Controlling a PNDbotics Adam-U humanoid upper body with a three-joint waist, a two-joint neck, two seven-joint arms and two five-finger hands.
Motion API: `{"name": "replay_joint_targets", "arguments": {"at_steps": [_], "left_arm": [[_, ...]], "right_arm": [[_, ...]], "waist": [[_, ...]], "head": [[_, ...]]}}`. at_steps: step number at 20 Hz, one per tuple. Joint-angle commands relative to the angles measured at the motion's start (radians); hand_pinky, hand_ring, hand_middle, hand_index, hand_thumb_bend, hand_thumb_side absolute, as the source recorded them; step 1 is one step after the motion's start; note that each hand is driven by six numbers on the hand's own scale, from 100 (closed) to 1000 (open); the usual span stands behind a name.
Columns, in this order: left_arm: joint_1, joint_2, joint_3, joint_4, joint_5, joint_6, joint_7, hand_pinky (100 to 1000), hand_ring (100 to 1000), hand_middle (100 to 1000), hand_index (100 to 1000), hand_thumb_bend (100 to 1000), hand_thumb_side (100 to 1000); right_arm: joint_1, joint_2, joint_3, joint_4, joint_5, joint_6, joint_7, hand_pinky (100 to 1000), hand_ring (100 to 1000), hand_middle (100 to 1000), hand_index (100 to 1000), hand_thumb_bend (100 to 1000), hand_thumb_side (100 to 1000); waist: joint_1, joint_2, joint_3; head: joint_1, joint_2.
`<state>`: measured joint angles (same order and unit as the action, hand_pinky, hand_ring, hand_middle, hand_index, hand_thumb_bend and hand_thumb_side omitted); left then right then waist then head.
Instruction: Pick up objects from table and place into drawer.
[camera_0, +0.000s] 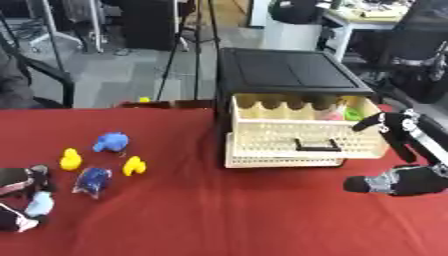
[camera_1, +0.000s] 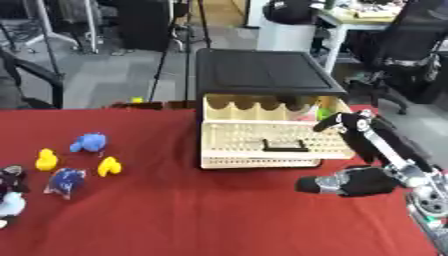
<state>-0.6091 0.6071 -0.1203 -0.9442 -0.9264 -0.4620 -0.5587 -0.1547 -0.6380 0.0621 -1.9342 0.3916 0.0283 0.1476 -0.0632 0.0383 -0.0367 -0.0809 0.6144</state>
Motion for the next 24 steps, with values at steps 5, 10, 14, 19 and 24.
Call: {"name": "replay_joint_targets", "arguments": {"at_steps": [5,10,14,19,24], "left_arm": [[-0.021,0.012,0.008,0.014,-0.015,0.003,0.018,535,576,614,794,260,195],[-0.02,0.014,0.007,0.013,0.002,-0.007,0.014,371,421,459,678,100,185],[-0.019,0.023,0.01,-0.006,0.029,-0.015,-0.006,324,377,413,640,100,192],[-0.021,0.046,0.015,-0.057,0.077,-0.019,-0.031,315,369,405,633,100,192],[-0.036,0.076,0.016,-0.117,0.12,-0.021,-0.046,310,364,402,631,100,183]], "right_arm": [[-0.013,-0.017,-0.006,-0.002,0.003,-0.005,0.002,100,100,113,711,1000,662],[-0.012,-0.016,-0.008,0.0,0.004,-0.005,0.001,100,100,112,710,1000,661],[-0.011,-0.015,-0.009,0.001,0.004,-0.006,0.0,100,100,112,710,1000,665],[-0.01,-0.015,-0.01,0.002,0.004,-0.006,-0.002,100,100,112,710,1000,666],[-0.008,-0.016,-0.012,0.004,0.004,-0.006,-0.003,100,100,111,709,1000,669]], "waist": [[0.003,-0.006,-0.002],[0.002,-0.006,0.0],[0.002,-0.008,0.001],[0.003,-0.01,0.001],[0.004,-0.013,-0.001]], "head": [[-0.002,0.009],[0.0,0.009],[-0.001,0.008],[-0.004,0.006],[-0.006,0.006]]}}
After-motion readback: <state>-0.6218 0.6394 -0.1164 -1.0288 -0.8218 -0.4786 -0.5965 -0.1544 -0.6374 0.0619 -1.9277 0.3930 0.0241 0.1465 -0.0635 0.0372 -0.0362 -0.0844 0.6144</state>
